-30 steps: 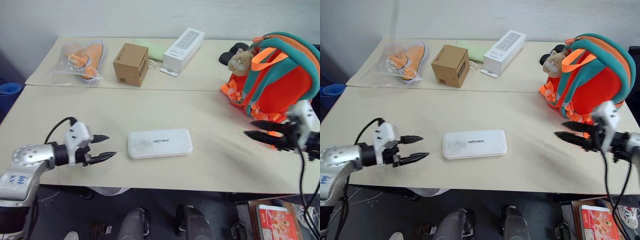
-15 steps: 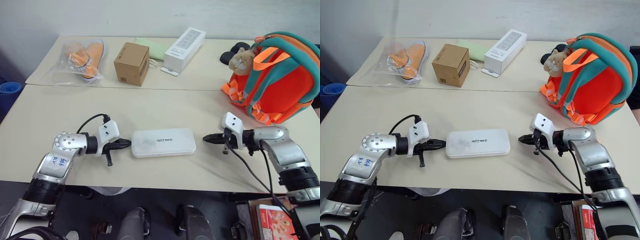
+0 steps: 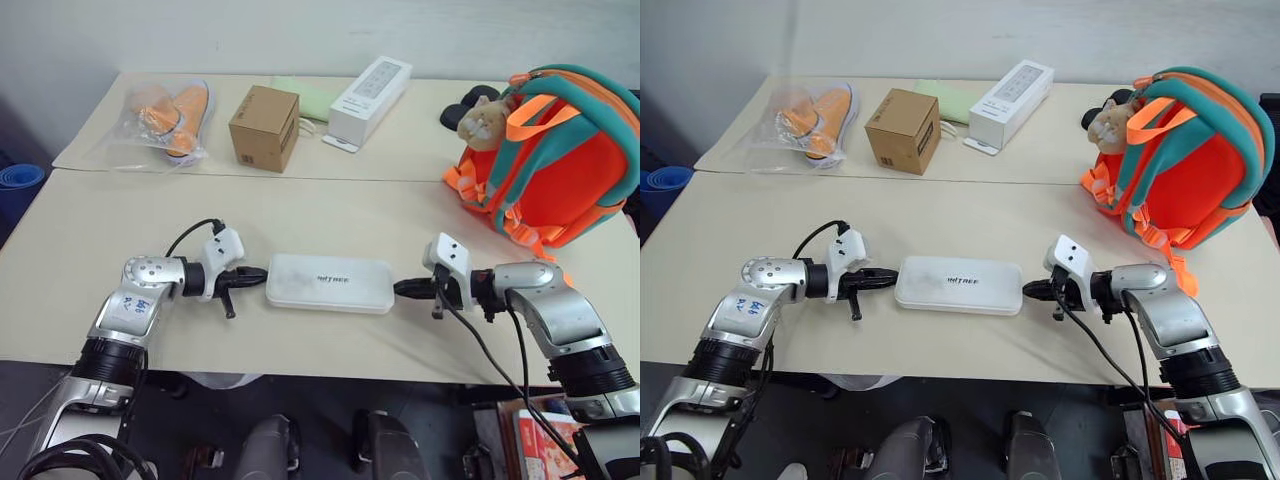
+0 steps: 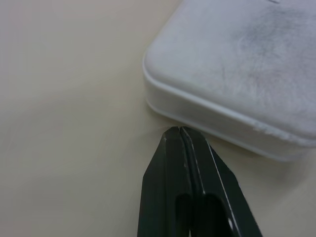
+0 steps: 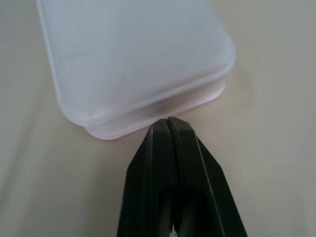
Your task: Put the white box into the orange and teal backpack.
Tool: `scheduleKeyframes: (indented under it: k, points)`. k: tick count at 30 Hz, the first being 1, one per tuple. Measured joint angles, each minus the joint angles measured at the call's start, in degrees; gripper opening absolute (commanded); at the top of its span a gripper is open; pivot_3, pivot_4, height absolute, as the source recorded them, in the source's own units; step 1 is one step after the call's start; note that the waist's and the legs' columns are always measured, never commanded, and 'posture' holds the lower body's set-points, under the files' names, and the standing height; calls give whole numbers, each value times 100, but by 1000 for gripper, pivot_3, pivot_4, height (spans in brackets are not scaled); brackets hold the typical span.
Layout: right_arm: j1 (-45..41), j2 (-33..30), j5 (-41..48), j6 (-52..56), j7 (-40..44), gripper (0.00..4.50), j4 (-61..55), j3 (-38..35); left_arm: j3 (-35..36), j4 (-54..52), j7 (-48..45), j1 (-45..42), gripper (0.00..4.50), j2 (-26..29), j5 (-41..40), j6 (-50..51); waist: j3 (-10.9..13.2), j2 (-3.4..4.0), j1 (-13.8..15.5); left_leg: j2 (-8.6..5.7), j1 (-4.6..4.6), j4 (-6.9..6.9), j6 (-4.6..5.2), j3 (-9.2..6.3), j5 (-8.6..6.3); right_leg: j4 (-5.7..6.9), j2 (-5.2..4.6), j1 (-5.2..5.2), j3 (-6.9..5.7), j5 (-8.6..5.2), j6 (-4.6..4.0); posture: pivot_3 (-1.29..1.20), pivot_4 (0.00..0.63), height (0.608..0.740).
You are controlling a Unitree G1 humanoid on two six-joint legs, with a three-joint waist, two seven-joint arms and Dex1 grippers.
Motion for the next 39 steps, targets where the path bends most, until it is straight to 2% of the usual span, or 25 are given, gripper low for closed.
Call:
scheduleKeyframes:
  k: [4, 8, 13, 14, 20, 23, 30, 39]
  points:
    - [47, -9, -8, -17, -18, 0, 17, -11, 265, 343, -176, -199, 1525, 287, -233, 667, 0, 0, -15, 2, 2, 0, -2, 2, 2, 2, 5, -1, 0, 0, 0, 0, 150, 740]
    - [50, -21, -5, -31, -5, 0, 18, -12, 559, 447, -164, -404, 2794, 299, -531, 1283, 1, -1, 16, -2, -1, 2, 0, 0, 1, 2, 1, 0, -1, 0, 0, 0, 150, 740]
    - [67, -51, 5, -35, 53, 0, 18, -12, 698, 394, -315, -646, 4348, 397, -1126, 2965, 1, -2, 8, -6, -2, 3, 2, 1, 2, 4, 9, 1, 0, 0, 1, 0, 150, 740]
    - [73, -68, 5, -36, 62, 0, 18, -12, 697, 368, -331, -661, 4471, 403, -1188, 3175, 1, -2, 5, -6, -1, 3, 2, 1, 2, 4, 9, 1, 1, 0, 2, 0, 150, 740]
    - [102, -93, 4, -47, 91, 0, 11, -15, 471, 211, -407, -850, 4471, 385, -1706, 4806, 1, -3, 3, -6, 0, 4, -1, 1, 4, 8, 15, 1, 5, -1, 2, 0, 150, 740]
    - [129, -96, 5, -57, 96, 0, 4, -20, 492, 426, -195, -1112, 4471, 119, -1763, 5203, 0, -4, 26, -10, 2, 6, 0, -3, 8, 10, 17, 4, 2, -1, 2, 0, 150, 740]
    - [149, -80, -14, -248, 107, 0, 12, -17, 75, 791, -177, -1447, 4471, -294, -1544, 4691, -2, -3, 94, -19, 15, 14, -1, -16, 9, 2, 1, 23, 5, -1, 2, 0, 150, 740]
    - [93, 112, -122, -425, 9, 0, 142, -14, -2, 1040, -81, -1793, 4471, -967, -1573, 5031, -3, -4, 167, -22, 15, 15, 1, -24, 9, 6, 0, 33, 10, 0, 2, 0, 150, 740]
